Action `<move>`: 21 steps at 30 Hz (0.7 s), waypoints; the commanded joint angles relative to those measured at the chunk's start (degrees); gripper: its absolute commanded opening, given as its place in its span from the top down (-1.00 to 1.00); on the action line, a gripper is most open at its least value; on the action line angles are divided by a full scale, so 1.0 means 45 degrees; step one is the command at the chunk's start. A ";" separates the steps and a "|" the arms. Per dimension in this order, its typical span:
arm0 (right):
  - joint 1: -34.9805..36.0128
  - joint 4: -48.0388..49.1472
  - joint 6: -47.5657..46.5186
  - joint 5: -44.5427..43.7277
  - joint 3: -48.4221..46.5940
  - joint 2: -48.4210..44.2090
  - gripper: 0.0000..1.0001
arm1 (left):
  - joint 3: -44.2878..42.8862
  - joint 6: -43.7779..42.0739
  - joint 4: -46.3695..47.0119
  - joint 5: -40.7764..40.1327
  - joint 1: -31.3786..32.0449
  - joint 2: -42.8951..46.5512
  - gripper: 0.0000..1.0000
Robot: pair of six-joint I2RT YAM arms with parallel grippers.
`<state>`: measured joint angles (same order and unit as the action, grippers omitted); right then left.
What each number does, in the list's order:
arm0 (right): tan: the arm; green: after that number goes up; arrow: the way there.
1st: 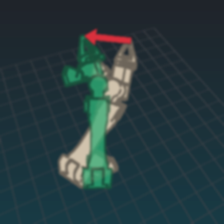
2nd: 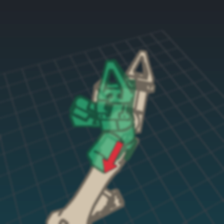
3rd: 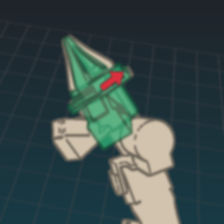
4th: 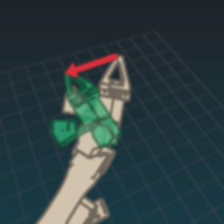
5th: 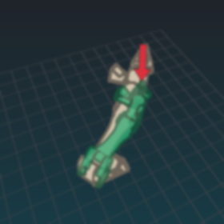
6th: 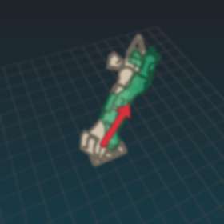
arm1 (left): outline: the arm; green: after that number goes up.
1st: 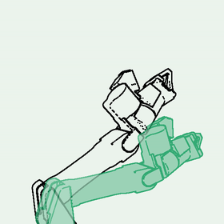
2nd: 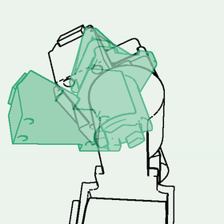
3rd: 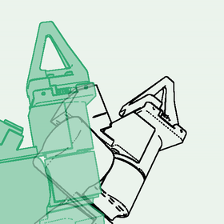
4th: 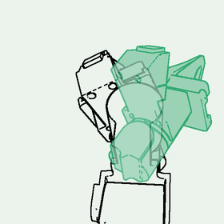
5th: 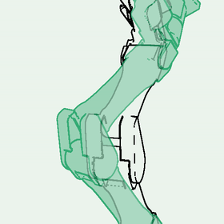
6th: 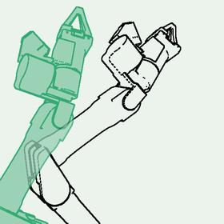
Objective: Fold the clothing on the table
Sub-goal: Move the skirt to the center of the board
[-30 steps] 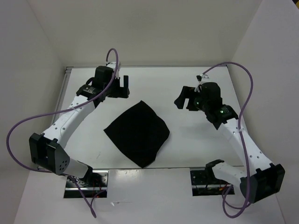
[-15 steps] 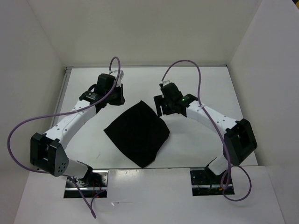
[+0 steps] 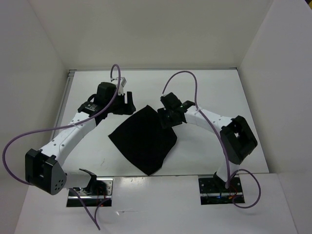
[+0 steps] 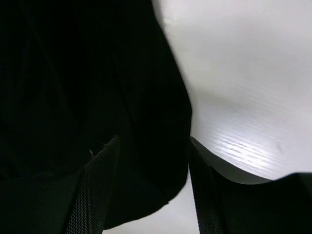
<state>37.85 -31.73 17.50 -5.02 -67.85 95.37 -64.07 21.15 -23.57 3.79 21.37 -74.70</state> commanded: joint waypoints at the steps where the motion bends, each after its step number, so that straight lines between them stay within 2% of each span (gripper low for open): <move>1: 0.0417 0.0214 0.0233 0.0783 0.0079 0.0600 -0.26 | 0.0157 0.0281 0.0414 0.0114 -0.0117 0.0291 -0.62; 4: 0.0535 0.0214 0.0233 0.1094 0.0216 0.0798 -0.23 | 0.0274 0.0281 0.0141 0.0114 -0.0254 0.0173 -0.65; 8: 0.0652 0.0214 0.0233 0.1465 0.0333 0.1207 -0.08 | 0.0274 0.0398 0.0141 0.0114 -0.0373 0.0173 -0.65; 10: 0.0652 0.0214 0.0233 0.1640 0.0333 0.1344 0.11 | 0.0274 0.0398 0.0141 -0.0040 -0.0373 0.0173 -0.65; 11: 0.0652 0.0214 0.0117 0.1816 0.0333 0.1538 0.22 | 0.0274 0.0398 0.0141 -0.0042 -0.0373 0.0173 -0.77; 12: 0.0652 -0.0037 0.0116 0.1818 0.0333 0.1540 0.65 | 0.0274 0.0398 0.0025 -0.0042 -0.0373 0.0057 -0.78; 13: 0.0788 -0.0233 0.0116 0.1818 0.0159 0.1656 0.95 | 0.0274 0.0398 0.0024 -0.0042 -0.0373 0.0056 -0.78; 15: 0.0963 -0.0643 0.0116 0.0828 -0.0679 0.1075 1.00 | 0.0274 0.0398 -0.0092 -0.0159 -0.0373 0.0056 -0.78; 18: 0.1082 -0.2048 -0.0253 -0.0752 -0.3661 -0.0448 1.00 | 0.0137 0.0398 -0.0211 -0.0919 -0.0373 0.0056 -0.78; 19: 0.1082 -0.2690 -0.0255 -0.1147 -0.5682 -0.0742 1.00 | 0.0021 0.0398 -0.0211 -0.1056 -0.0373 0.0056 -0.78; 21: 0.1082 -0.3085 -0.0548 -0.1773 -0.7549 -0.1290 1.00 | -0.0116 0.0398 -0.0328 -0.1175 -0.0373 -0.0060 -0.78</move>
<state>42.24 -43.35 17.06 -5.34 -87.39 100.20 -62.67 22.70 -24.53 0.91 19.94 -74.78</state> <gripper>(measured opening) 0.008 0.887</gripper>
